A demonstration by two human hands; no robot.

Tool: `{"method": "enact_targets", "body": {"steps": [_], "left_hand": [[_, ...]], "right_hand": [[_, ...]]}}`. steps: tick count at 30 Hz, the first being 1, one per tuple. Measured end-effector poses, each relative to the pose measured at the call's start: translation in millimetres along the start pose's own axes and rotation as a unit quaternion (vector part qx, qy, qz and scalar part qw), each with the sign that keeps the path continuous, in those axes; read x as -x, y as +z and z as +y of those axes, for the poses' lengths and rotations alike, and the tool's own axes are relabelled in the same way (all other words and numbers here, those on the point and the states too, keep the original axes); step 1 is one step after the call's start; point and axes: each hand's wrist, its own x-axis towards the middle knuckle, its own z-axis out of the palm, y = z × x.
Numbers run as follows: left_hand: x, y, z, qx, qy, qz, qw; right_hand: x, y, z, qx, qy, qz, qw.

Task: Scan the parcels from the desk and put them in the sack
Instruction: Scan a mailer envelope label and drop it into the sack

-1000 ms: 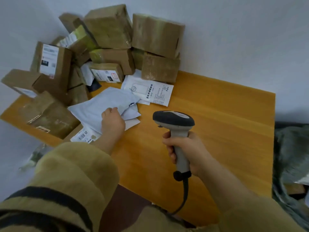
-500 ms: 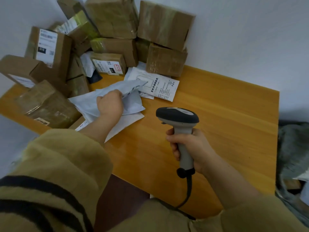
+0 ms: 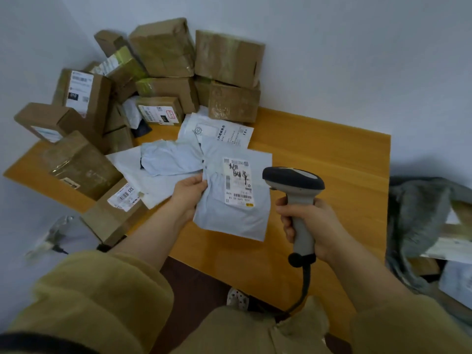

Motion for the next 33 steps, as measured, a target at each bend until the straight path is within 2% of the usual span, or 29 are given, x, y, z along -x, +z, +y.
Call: {"method": "enact_targets", "body": {"steps": [3, 6, 9, 12, 14, 16, 18, 19, 20, 21, 23, 25, 27, 31, 33], "left_hand": [[1.5, 10.6, -40.7, -0.058, -0.085, 0.035, 0.994], [-9.1, 14.1, -70.4, -0.092, -0.1, 0.029, 0.99], [-18.0, 16.6, -79.7, -0.181, -0.062, 0.039, 0.981], [-23.4, 18.7, -74.0, -0.314, 0.009, 0.031, 0.949], [-24.5, 20.3, -64.7, -0.414, 0.065, -0.032, 0.907], [-29.1, 22.7, -56.1, -0.542, 0.133, -0.068, 0.827], [-36.4, 29.2, -49.8, -0.649, 0.216, -0.035, 0.728], [-34.0, 35.1, -46.0, -0.672, 0.248, 0.005, 0.698], [-30.3, 41.0, -44.9, -0.676, 0.267, 0.044, 0.685], [-24.3, 45.8, -45.0, -0.668, 0.27, 0.073, 0.69], [-11.8, 52.1, -57.4, -0.651, 0.216, 0.088, 0.723], [0.3, 52.5, -84.8, -0.66, 0.129, 0.051, 0.738], [9.7, 49.8, -112.8, -0.688, 0.079, -0.014, 0.721], [2.1, 44.0, -131.4, -0.694, 0.112, -0.119, 0.701], [-2.9, 40.7, -124.3, -0.68, 0.128, -0.14, 0.708]], "right_hand": [[5.8, -14.6, 10.9, 0.011, 0.025, 0.016, 0.999], [9.8, -24.7, 20.0, 0.023, 0.055, 0.019, 0.998], [12.1, -30.9, 27.1, 0.037, 0.07, 0.016, 0.997], [14.6, -35.7, 30.7, 0.052, 0.076, 0.008, 0.996], [16.7, -38.3, 30.9, 0.051, 0.079, 0.001, 0.996], [17.1, -40.2, 30.8, 0.048, 0.077, 0.001, 0.996], [16.3, -40.4, 30.7, 0.051, 0.075, 0.008, 0.996], [15.7, -40.0, 30.7, 0.053, 0.073, 0.011, 0.996], [15.0, -39.6, 31.2, 0.053, 0.072, 0.014, 0.996], [14.4, -39.1, 32.0, 0.052, 0.072, 0.016, 0.996], [13.7, -38.0, 34.1, 0.05, 0.071, 0.017, 0.996], [13.1, -36.7, 36.0, 0.053, 0.07, 0.014, 0.996], [12.1, -35.4, 37.4, 0.054, 0.072, 0.013, 0.996], [8.7, -33.4, 40.4, 0.059, 0.076, 0.017, 0.995], [8.0, -31.2, 41.5, 0.061, 0.077, 0.014, 0.995]]}}
